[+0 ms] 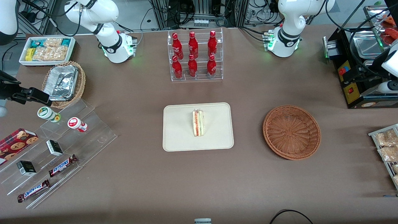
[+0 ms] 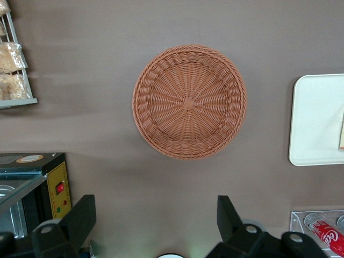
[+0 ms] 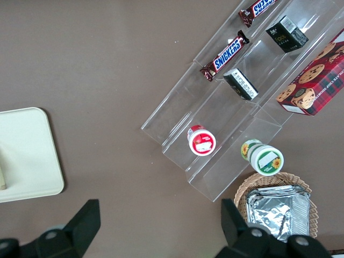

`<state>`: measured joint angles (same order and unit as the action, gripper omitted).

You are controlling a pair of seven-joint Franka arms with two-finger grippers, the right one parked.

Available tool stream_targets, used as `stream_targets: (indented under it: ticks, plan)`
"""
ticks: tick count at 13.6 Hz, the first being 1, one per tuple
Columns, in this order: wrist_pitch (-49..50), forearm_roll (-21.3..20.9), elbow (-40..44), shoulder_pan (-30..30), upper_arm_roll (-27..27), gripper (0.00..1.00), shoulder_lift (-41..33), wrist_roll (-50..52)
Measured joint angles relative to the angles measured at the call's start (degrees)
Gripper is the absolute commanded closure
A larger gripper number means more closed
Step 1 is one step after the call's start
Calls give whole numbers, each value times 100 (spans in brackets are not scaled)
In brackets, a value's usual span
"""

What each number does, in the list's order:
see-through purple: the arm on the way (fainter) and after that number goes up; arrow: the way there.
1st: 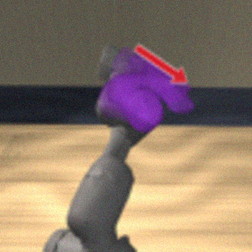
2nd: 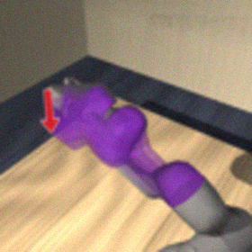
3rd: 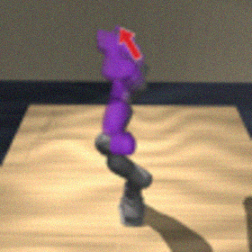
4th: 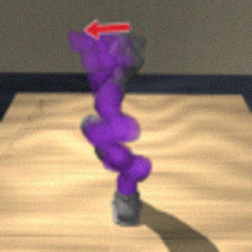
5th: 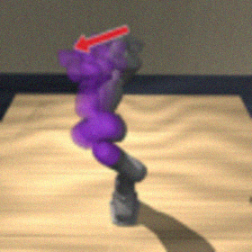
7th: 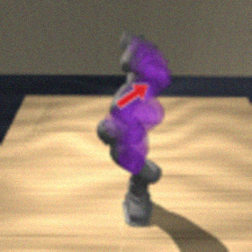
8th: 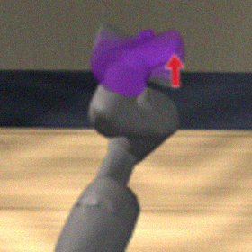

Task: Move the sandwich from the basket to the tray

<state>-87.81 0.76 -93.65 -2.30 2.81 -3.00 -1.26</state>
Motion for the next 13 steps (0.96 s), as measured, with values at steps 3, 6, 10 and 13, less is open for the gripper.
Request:
stream_targets:
  ticks: [3, 6, 10, 13]
  plan:
    - [-36, 161, 45, -28, -98, 1, 35, 0]
    - [-21, 156, 84, -27, -181, 1, -2, 0]
    - [-26, 48, 86, -1, -180, 1, -52, 0]
    - [-44, 45, 224, 1, -179, 1, 84, 0]
